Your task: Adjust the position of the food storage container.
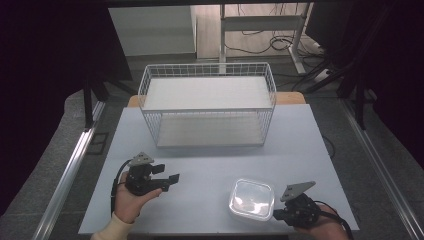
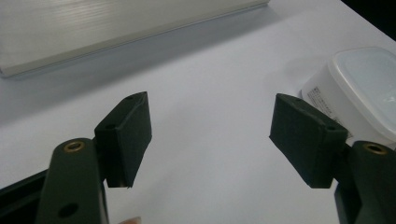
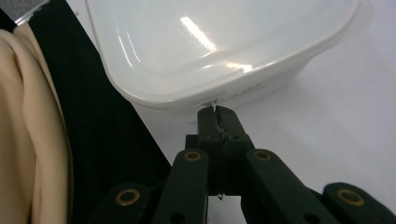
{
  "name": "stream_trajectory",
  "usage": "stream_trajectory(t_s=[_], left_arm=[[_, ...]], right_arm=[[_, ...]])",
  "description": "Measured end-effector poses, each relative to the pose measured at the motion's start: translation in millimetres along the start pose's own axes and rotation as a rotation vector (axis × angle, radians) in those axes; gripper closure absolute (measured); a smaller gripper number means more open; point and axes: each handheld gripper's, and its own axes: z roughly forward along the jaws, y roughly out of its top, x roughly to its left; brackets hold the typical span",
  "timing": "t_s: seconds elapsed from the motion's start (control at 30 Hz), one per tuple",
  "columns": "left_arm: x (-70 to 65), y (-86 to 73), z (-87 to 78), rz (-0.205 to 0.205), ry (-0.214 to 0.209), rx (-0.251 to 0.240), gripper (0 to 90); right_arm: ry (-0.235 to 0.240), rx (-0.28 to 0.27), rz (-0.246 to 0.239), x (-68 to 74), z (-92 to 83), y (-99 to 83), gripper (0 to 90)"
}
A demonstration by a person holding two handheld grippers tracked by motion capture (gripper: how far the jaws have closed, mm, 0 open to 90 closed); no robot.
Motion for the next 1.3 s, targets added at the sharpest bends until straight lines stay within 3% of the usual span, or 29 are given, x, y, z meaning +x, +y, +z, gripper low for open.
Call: stream_trajectory(t_s=[0.23,0.8,1.3], left_arm=[[0.5,0.0,0.4,-0.003,0.002,-0.001,28.2],[5.8,-0.7,-1.0,-0.019,0.014,-0.004,28.3],[11.1,-1.1,-4.9,-0.035,0.025,-0.015,28.2]], right_arm=[[0.016,-0.034,-0.014,8.1,4.4,10.3,89.6],[0.021,-0.073,-0.048,27.8,35.9,46.5,89.6],[0.051,-0.095,-0.084,38.8,68.3,89.7,89.6]])
